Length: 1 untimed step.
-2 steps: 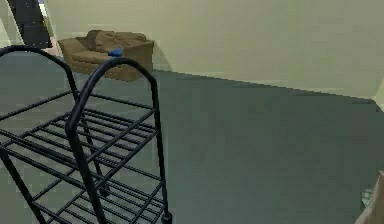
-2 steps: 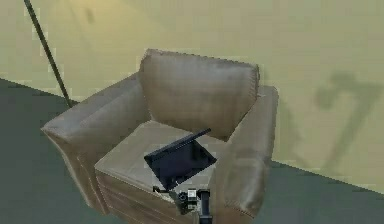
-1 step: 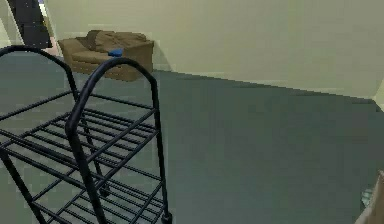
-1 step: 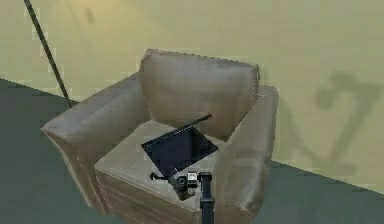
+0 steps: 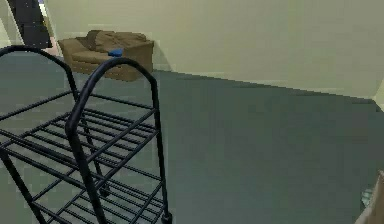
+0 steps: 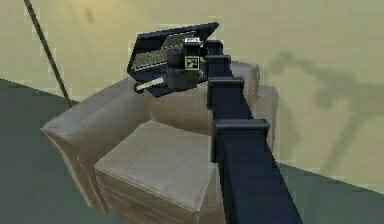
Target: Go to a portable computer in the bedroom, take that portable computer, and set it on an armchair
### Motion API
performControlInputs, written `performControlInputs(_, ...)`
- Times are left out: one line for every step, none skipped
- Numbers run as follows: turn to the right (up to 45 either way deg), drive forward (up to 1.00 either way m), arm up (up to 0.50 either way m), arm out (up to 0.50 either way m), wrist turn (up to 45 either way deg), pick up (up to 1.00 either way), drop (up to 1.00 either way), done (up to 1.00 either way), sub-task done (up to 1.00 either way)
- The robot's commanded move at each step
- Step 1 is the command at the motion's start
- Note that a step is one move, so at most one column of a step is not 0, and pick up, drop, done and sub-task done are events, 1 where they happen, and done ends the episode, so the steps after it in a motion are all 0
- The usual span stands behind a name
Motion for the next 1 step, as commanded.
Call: performControlInputs(0.0, 0.0, 0.0, 0.0, -45.0, 0.0, 0.0, 0.0, 0.0)
